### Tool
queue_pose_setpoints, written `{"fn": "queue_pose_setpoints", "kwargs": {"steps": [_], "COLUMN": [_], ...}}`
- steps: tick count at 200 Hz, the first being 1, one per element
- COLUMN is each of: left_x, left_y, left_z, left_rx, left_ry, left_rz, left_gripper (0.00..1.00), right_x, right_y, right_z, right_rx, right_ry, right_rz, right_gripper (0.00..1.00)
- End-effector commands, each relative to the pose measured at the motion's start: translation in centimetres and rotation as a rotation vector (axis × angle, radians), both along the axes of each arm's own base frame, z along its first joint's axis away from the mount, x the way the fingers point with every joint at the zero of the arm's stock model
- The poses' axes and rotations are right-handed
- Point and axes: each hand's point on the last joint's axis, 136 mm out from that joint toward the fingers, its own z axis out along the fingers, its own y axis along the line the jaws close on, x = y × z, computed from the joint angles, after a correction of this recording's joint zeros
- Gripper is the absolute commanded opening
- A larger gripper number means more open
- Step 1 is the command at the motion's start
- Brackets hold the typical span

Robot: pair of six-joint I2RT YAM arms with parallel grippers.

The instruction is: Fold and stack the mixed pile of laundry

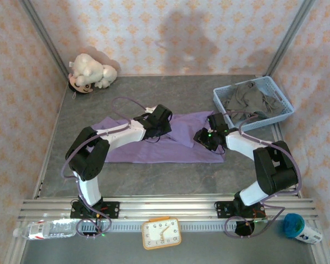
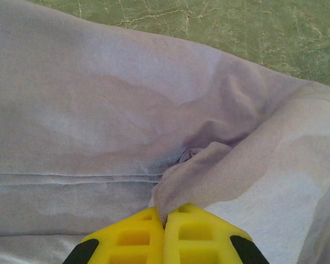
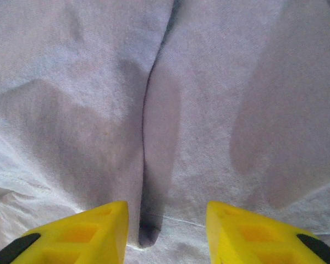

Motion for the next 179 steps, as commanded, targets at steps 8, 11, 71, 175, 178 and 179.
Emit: {"fn": "queue_pose_setpoints", "kwargs": {"steps": [8,11,71,175,178,179], "left_x": [0.1,0.0,-0.2,-3.0,-3.3,-3.4], "left_y": [0.4,0.4,0.3,-3.2,-3.3,-3.3], "left_z": [0.4,0.2,-0.2,0.2,0.3,0.3], "left_rx": [0.024,0.026,0.022,-0.12,-0.122,-0.122], "left_ry": [-0.015,-0.012,0.0,0.074,0.079,0.082], "left_rz": [0.006,0.006,-0.002,-0.113,-0.121,-0.122], "left_gripper": [0.0,0.0,0.0,0.0,0.0,0.0], "right_x": [1.0,1.1,1.5,-1.1,-1.3,-1.4], "right_y": [1.3,1.4,4.0,-3.2,-3.3,-3.3], "right_z": [0.8,0.8,-0.5,5.7,5.8,5.8], "right_rx": [0.029,0.032,0.038,-0.11,-0.109,-0.11], "right_ry": [-0.036,-0.037,-0.017,-0.019,-0.015,-0.012], "right_rz": [0.001,0.002,0.038,-0.014,-0.012,-0.012], "right_gripper": [0.39,0.38,0.23,0.0,0.0,0.0]}}
